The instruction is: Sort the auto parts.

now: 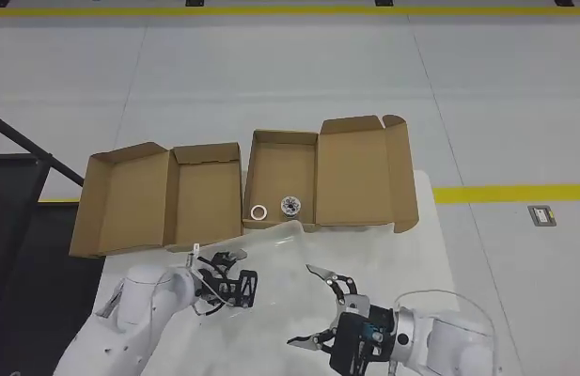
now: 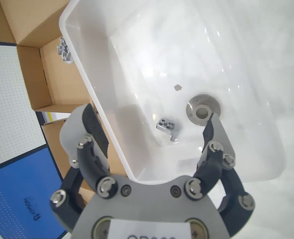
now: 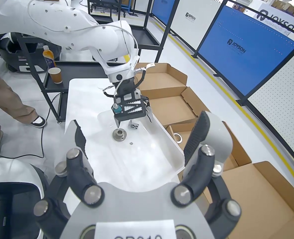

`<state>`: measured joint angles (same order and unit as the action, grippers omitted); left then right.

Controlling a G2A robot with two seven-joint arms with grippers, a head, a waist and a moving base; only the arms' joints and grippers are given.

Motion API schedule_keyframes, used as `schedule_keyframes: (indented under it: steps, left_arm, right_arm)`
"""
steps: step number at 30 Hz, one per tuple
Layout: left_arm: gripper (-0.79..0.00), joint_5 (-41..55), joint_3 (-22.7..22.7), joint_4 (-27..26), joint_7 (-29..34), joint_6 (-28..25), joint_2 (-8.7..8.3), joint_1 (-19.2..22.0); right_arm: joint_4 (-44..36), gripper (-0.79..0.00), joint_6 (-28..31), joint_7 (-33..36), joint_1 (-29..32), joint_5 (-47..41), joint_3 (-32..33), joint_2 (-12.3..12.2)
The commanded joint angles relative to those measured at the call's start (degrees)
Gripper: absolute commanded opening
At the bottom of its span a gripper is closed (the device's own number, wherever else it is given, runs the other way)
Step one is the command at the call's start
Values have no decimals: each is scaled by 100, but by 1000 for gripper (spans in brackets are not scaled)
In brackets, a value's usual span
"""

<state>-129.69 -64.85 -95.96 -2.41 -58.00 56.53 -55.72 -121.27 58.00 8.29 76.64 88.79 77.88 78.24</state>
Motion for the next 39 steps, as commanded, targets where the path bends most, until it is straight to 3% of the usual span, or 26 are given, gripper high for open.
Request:
schedule_keyframes:
  steps: [1,10,15,27,30,39]
  left_arm:
    - [0,-87,435,237,39,0,-26,331]
    - [0,165,2114,1257,-577,0,-367,1668]
    - [0,915,2962,1620,-639,0,-540,2369]
    - [0,915,2962,1620,-639,0,-540,2369]
    - [0,983,2889,1546,-387,236,-537,2215]
    - [0,1049,2880,1474,-227,0,-629,2172]
  right_arm:
    - [0,0,0,0,1,1,0,0]
    - [0,0,0,0,1,1,0,0]
    - [0,0,0,0,1,1,0,0]
    - [0,0,0,0,1,1,0,0]
    - [0,0,0,0,1,1,0,0]
    - [0,0,0,0,1,1,0,0]
